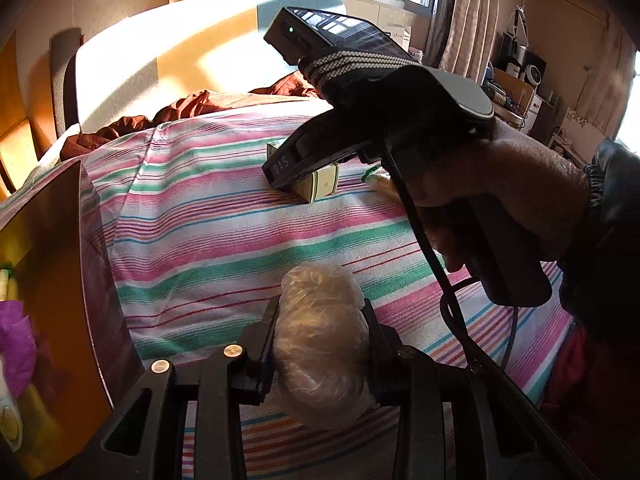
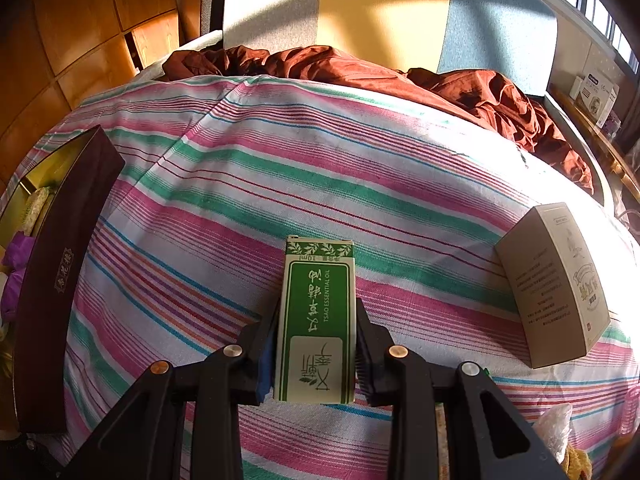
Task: Organize objects
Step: 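Lower the plastic bundle into the gold tray and open the left gripper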
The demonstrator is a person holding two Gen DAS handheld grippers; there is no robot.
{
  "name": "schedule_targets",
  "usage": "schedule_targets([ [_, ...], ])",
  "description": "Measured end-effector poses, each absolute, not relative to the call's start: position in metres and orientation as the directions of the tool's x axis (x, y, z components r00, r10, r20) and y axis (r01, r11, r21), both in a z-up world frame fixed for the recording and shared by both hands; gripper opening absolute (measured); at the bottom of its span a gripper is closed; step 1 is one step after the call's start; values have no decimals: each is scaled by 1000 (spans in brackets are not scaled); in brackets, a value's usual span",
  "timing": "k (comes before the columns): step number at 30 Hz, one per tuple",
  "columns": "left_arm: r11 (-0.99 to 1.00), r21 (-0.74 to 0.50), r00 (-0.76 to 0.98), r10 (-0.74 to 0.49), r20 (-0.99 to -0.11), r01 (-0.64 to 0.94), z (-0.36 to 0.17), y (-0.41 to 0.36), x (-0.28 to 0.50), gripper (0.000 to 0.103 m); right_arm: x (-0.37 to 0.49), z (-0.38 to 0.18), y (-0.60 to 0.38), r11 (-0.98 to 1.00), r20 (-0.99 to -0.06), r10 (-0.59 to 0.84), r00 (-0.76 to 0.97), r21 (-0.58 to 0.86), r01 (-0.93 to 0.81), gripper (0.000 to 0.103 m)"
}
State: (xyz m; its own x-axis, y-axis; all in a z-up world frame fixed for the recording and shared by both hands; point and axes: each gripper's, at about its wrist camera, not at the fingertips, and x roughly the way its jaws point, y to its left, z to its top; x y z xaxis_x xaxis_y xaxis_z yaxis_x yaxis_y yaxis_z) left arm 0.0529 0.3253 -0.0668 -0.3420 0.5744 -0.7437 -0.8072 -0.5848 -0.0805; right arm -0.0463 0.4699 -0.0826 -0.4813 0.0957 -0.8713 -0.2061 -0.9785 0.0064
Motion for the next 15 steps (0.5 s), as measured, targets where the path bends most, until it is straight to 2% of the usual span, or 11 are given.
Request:
schedule_targets([
  [6, -601, -72, -381, 591, -711, -796, -35, 309, 52, 36, -45, -82, 470, -978, -869, 99, -485, 4, -208, 32],
  [15, -673, 25, -503, 526, -686, -739, -9, 271, 37, 37, -44, -82, 463, -978, -862, 134, -488, -37, -204, 32],
])
